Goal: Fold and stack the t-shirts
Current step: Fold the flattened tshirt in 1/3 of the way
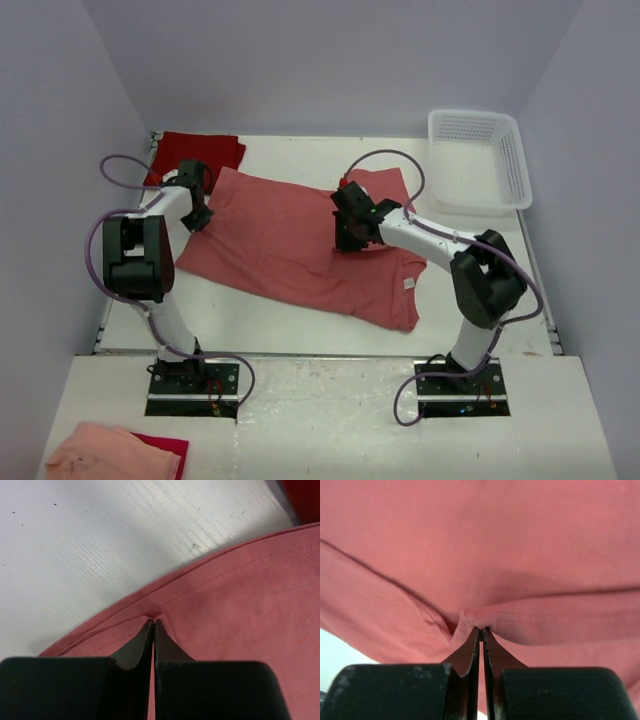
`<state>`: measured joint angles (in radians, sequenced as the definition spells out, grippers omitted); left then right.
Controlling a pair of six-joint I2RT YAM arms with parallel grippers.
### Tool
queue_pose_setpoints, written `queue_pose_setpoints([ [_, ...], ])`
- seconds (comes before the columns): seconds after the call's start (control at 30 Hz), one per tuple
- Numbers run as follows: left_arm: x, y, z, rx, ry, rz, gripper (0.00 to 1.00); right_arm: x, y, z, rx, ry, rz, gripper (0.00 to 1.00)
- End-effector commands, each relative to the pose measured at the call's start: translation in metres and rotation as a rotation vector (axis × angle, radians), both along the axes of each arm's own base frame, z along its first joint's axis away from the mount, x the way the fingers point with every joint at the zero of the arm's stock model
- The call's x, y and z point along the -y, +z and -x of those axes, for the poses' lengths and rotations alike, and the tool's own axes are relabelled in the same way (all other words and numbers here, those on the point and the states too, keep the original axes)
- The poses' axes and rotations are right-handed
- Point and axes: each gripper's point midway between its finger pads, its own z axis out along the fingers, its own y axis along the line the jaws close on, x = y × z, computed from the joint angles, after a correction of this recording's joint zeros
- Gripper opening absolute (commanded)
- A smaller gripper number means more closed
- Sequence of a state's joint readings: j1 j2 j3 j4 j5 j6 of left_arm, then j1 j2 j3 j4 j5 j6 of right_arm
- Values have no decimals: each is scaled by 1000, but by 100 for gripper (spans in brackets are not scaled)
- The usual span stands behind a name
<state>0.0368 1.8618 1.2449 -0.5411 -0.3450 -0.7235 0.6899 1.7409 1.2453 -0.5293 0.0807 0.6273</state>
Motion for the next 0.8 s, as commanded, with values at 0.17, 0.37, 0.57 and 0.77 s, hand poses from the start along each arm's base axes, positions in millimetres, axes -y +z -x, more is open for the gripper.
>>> queue_pose_setpoints([
  [0.17, -2, 2, -7, 26, 14, -10, 0, -12, -27, -51, -12, 51, 64, 4],
  [0.37, -2, 8, -7, 45, 14, -6, 0, -4, -39, -62, 11, 27, 119, 15],
  [0.57, -3, 16, -8, 63, 8, -14, 0, 11, -24, -68, 117, 11, 158, 41],
  [0.77, -5, 22, -11, 77, 12, -26, 0, 17, 23, -30, 128, 5, 17, 51],
])
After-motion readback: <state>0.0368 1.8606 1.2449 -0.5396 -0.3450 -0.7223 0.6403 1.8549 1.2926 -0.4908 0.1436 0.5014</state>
